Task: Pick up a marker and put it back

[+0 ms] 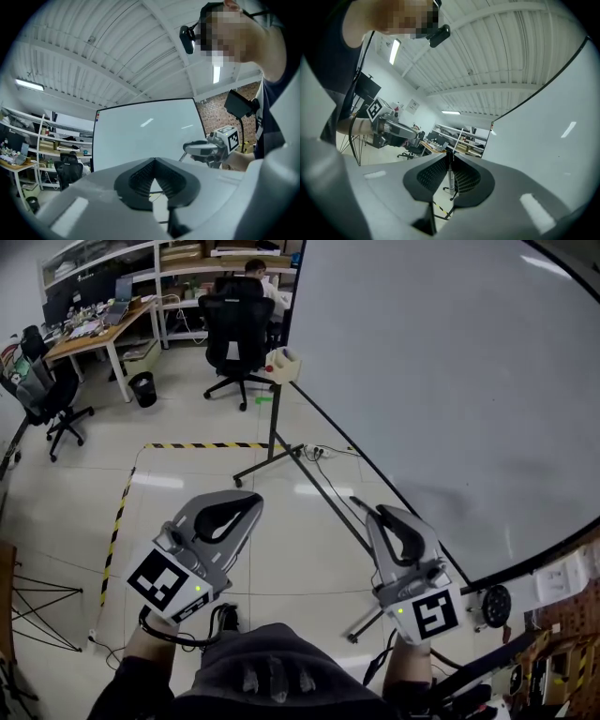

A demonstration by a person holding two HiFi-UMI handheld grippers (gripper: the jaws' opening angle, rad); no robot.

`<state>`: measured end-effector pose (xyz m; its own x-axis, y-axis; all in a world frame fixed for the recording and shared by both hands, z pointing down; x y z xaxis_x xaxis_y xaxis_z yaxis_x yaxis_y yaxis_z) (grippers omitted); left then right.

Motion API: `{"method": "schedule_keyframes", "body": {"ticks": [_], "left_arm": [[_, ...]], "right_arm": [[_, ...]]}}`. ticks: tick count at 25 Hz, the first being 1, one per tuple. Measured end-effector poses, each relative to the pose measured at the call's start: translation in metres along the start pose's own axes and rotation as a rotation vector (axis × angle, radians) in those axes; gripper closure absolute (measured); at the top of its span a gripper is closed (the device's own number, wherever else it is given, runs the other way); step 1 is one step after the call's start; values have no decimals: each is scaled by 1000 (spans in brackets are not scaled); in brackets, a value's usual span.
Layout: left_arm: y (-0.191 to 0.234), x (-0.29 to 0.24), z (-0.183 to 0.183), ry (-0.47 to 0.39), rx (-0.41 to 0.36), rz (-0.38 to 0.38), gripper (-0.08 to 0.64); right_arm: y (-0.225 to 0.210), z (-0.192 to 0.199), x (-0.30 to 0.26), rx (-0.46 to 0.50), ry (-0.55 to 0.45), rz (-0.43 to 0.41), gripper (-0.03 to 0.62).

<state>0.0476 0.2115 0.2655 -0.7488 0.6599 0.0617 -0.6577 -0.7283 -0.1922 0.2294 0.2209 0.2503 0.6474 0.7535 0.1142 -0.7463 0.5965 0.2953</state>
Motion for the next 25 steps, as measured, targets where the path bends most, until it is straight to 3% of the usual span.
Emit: {"method": "schedule_keyframes", "body": {"ticks": [5,12,25], "left_arm": [[-5,10,-2,-1,0,-24,554],[22,22,1,-22,9,-54,554],[92,26,4,-84,25,54,554]], "right_arm": [[5,-3,5,1,-3,-12,549],[10,-5,-12,10,1,-1,549],[25,-22,-58,65,36,128,549]]}}
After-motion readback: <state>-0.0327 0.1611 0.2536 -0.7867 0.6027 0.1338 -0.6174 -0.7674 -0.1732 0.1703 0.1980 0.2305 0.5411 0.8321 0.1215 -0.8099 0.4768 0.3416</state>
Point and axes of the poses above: the fingertips, and each gripper's own axes: x backward along the fingers, y to its left, z out of its underside, the point moved 3 cm from there along x, backward along the fingers, and after that the axes turned 4 degrees about -x, right-handed, at the moved point
